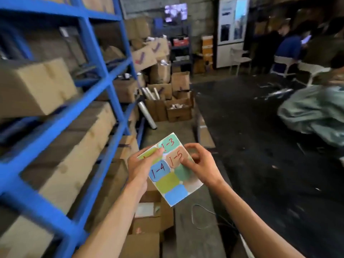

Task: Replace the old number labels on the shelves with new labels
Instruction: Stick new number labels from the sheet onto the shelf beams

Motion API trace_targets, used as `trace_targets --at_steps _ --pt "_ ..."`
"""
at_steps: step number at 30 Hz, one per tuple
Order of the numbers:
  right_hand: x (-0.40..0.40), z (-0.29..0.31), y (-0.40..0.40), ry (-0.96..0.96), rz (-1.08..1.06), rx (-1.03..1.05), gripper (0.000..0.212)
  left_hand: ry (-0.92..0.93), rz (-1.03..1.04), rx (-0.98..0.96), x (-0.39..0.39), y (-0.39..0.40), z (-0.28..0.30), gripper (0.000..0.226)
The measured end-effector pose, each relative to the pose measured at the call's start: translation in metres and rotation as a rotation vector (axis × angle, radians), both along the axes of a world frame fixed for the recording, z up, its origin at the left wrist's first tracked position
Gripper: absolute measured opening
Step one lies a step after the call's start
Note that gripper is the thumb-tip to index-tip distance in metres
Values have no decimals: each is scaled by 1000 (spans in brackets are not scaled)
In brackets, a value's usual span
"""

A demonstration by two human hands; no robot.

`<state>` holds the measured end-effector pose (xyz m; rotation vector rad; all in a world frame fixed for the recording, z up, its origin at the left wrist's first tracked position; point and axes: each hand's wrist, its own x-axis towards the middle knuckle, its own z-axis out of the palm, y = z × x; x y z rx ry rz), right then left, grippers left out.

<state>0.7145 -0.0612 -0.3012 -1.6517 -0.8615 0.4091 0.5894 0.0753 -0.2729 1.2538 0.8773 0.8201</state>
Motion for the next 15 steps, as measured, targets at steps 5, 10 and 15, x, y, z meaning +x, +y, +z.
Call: trace_targets --at_steps 5,10,15 --pt "-46 25 85 -91 143 150 40 -46 157 20 -62 57 33 17" --pt "-88 39 148 -125 201 225 46 -77 249 85 -115 103 52 15" --pt "-130 42 196 -112 247 289 42 -104 328 102 -160 137 61 20"
